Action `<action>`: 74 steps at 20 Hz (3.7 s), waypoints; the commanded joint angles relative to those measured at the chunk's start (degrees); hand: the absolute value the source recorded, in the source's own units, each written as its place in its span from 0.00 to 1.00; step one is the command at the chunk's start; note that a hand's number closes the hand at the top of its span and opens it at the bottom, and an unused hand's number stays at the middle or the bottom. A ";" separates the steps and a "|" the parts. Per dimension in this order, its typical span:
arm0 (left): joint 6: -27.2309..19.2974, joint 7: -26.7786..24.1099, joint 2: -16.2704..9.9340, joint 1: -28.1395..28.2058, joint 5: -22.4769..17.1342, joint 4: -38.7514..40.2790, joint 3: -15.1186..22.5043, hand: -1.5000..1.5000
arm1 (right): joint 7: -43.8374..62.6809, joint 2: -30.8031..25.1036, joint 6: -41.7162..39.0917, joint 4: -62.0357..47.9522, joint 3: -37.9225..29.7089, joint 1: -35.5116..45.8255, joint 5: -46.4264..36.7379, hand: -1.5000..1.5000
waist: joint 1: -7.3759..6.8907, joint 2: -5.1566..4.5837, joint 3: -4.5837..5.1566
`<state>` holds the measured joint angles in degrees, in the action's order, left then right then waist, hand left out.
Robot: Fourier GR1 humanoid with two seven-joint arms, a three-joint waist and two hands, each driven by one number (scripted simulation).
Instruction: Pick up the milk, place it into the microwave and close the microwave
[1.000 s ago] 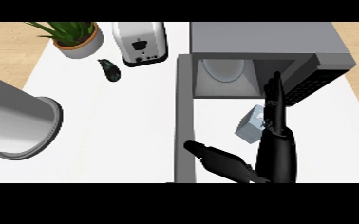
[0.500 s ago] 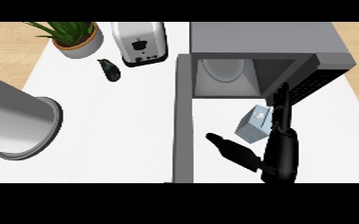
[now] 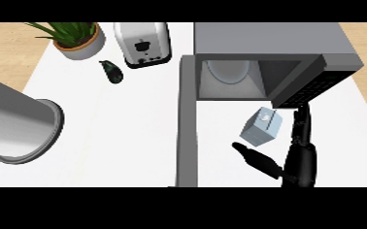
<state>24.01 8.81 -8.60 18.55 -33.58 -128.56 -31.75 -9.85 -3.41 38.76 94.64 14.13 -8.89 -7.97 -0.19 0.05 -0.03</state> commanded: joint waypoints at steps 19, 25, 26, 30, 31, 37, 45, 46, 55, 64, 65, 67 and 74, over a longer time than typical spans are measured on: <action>7.30 0.11 5.22 -0.20 0.66 1.02 -3.64 0.00 | -27.45 1.11 -10.49 -31.94 -14.12 7.56 11.67 0.00 | -0.02 -0.03 0.02; 8.11 3.20 2.61 1.24 -6.24 -0.12 -8.49 0.00 | -33.78 2.68 -11.30 -41.52 -16.15 11.75 11.66 0.00 | -0.24 -0.01 0.01; 6.56 2.66 1.60 -2.55 -2.49 2.82 -7.62 0.00 | -32.71 0.54 -12.98 -45.25 -17.97 15.50 12.32 0.00 | -0.16 -0.07 0.01; 5.24 5.27 3.00 -0.70 -5.36 -2.09 -7.55 0.00 | -39.39 0.30 -17.99 -52.33 -20.67 19.34 14.77 1.00 | -0.31 -0.06 -0.01; 5.82 6.30 -0.05 -0.87 -8.18 0.28 -8.88 0.00 | -37.91 0.61 -14.59 -51.56 -17.44 20.18 10.69 1.00 | -0.42 -0.06 0.00; 8.14 3.73 3.03 -1.01 -4.86 1.34 -9.16 0.00 | -46.08 1.54 -13.26 -50.51 -19.12 19.22 11.41 1.00 | -0.13 -0.01 0.02; 8.92 3.76 2.45 -1.43 -6.24 1.15 -9.63 0.00 | -46.79 -1.58 -25.29 -55.10 -15.38 23.77 11.39 1.00 | -0.64 -0.16 -0.04; 7.41 5.53 0.93 -2.53 -6.95 1.59 -9.37 0.00 | -44.41 -5.85 -29.42 -53.54 -15.67 24.53 11.94 1.00 | -0.36 -0.13 -0.03; 9.99 5.03 1.63 -0.74 -9.07 2.86 -11.05 0.00 | -38.09 -3.56 -36.65 -38.60 -9.88 19.53 12.48 1.00 | 0.06 0.13 0.06; 7.84 7.91 0.76 -1.07 -9.50 0.63 -12.54 0.00 | -21.90 -1.93 -27.16 -24.70 -7.23 21.37 6.56 1.00 | -0.08 0.08 0.04; 10.21 5.87 -1.57 -1.71 -11.68 5.23 -14.74 0.00 | -19.46 -1.90 -26.76 -25.52 -8.55 24.94 7.23 1.00 | -0.22 0.07 0.05; 13.68 2.62 4.36 0.42 -5.75 4.48 -13.09 0.00 | -19.43 1.22 -24.28 -26.36 -6.28 26.70 4.60 1.00 | -0.34 0.03 0.06; 10.38 5.22 3.62 -2.28 -5.25 3.98 -11.47 0.00 | -11.81 -2.65 -19.05 -37.92 -10.19 42.07 -1.80 1.00 | -0.82 -0.19 0.05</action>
<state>34.16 14.36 -6.85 15.96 -40.53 -124.05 -44.01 -26.19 -4.38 16.65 61.38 4.81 25.95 -5.95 -0.63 -0.03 0.01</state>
